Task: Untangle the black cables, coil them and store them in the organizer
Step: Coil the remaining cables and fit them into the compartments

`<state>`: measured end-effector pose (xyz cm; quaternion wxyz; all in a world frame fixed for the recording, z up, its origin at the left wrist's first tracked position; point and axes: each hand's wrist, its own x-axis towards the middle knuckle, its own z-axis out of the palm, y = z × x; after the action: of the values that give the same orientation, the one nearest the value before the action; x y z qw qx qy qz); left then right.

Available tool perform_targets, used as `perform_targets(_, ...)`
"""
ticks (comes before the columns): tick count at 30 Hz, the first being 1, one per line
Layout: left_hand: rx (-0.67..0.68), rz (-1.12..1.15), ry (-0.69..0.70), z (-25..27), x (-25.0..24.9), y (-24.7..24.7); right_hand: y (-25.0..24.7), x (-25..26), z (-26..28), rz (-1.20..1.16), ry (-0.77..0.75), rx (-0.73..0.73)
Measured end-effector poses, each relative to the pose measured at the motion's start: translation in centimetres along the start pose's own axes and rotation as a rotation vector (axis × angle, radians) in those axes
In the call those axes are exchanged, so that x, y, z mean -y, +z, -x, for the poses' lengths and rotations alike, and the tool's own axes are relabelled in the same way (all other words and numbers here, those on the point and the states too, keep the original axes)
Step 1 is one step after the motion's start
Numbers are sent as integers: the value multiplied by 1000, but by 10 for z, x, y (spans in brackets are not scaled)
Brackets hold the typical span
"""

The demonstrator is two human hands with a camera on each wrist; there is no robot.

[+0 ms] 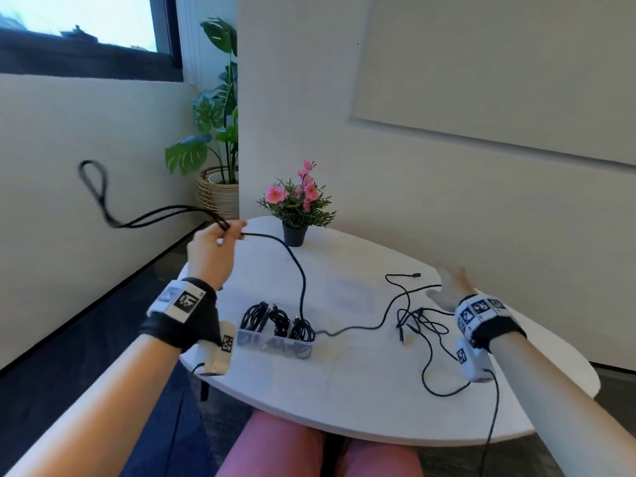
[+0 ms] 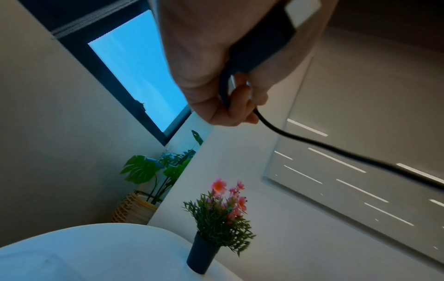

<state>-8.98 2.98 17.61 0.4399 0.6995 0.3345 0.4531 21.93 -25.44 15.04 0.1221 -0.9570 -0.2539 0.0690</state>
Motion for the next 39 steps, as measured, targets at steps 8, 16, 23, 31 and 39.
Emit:
perform_targets(8,438,-467,141,35,-34,46,-27,165,105,-680,-705,-5)
perform_targets(16,619,-587,160,42,-46,36,-29,195,107,-873,-711,-204)
perform_targets(23,643,-68,-160,17,-39,-12,-54,136,80,-1453,-167,19)
perform_targets(31,363,430,-136,32,-48,3,-20,140,77,-1136,-33,162)
perform_targets(39,414,360,195,56,-76,30,9,180,108,-500,-708,27)
